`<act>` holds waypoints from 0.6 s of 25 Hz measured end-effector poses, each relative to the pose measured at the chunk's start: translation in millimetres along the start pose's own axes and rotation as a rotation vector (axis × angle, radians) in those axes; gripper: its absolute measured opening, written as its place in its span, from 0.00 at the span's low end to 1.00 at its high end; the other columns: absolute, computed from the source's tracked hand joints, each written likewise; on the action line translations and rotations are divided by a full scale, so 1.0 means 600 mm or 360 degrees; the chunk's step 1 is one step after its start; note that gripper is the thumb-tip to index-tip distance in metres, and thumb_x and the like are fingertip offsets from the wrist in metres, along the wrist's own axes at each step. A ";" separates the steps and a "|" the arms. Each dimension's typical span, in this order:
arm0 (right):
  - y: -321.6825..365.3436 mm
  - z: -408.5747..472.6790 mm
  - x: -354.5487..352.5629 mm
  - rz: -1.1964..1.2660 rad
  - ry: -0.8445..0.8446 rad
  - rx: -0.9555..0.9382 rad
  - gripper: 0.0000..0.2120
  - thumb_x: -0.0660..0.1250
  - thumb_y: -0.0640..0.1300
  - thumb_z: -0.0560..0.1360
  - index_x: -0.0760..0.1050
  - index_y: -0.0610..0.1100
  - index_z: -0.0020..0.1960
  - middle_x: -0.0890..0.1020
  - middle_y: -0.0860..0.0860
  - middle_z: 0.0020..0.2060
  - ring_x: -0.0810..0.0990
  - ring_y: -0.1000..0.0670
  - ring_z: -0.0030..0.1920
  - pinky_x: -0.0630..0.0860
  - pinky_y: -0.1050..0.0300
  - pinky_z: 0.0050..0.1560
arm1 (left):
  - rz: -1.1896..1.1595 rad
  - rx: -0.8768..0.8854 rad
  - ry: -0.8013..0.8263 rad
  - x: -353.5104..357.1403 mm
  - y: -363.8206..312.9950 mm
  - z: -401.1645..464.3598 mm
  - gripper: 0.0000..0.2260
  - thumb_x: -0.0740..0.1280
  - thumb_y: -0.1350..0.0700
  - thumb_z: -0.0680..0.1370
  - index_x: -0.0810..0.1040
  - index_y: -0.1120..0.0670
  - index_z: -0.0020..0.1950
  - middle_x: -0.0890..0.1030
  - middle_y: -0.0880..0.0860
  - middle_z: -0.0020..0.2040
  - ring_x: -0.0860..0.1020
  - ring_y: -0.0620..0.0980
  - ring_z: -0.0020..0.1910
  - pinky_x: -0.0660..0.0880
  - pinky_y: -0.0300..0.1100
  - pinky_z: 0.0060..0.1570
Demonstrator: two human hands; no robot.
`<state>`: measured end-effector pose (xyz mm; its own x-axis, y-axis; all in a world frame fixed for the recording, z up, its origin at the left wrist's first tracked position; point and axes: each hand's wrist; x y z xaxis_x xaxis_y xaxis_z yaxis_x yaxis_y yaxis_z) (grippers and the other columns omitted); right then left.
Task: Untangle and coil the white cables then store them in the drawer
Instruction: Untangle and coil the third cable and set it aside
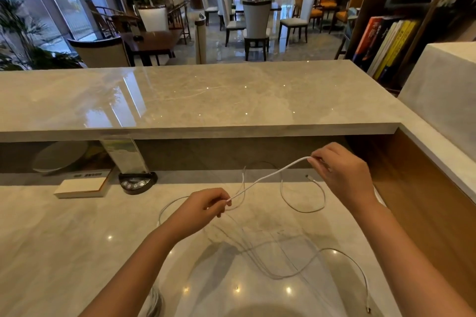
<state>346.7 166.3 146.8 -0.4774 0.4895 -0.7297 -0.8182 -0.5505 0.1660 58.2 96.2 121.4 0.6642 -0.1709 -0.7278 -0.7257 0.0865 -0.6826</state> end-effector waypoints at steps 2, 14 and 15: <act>-0.003 -0.001 -0.003 -0.0149 -0.0005 0.0104 0.08 0.73 0.44 0.69 0.80 0.40 0.40 0.80 0.46 0.33 0.75 0.49 0.27 0.58 0.71 0.26 | 0.0257 0.0038 -0.0007 -0.015 0.010 0.003 0.07 0.60 0.56 0.80 0.78 0.51 0.49 0.77 0.45 0.42 0.75 0.41 0.42 0.73 0.35 0.44; 0.129 -0.012 0.020 0.0365 0.1492 0.0100 0.13 0.61 0.39 0.76 0.79 0.47 0.58 0.82 0.50 0.54 0.79 0.53 0.50 0.75 0.60 0.51 | -0.1145 -0.0168 -0.0576 -0.014 -0.057 0.000 0.08 0.65 0.63 0.76 0.83 0.55 0.44 0.83 0.49 0.34 0.76 0.41 0.30 0.71 0.32 0.32; 0.149 -0.009 0.010 0.0531 0.1430 0.0066 0.11 0.63 0.41 0.76 0.80 0.48 0.56 0.82 0.52 0.51 0.78 0.56 0.47 0.75 0.62 0.49 | -0.0968 -0.0148 -0.0552 -0.005 -0.065 -0.002 0.07 0.66 0.62 0.75 0.84 0.55 0.44 0.83 0.49 0.34 0.77 0.40 0.30 0.72 0.30 0.32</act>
<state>272.1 116.4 153.7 -0.2782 -0.3991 -0.8737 -0.7032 -0.5351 0.4682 84.5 91.9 150.2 0.9646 0.1616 -0.2085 -0.2094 -0.0117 -0.9778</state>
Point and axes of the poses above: each hand's wrist, its own z-axis towards the middle knuckle, its own x-axis out of the palm, y = z × x
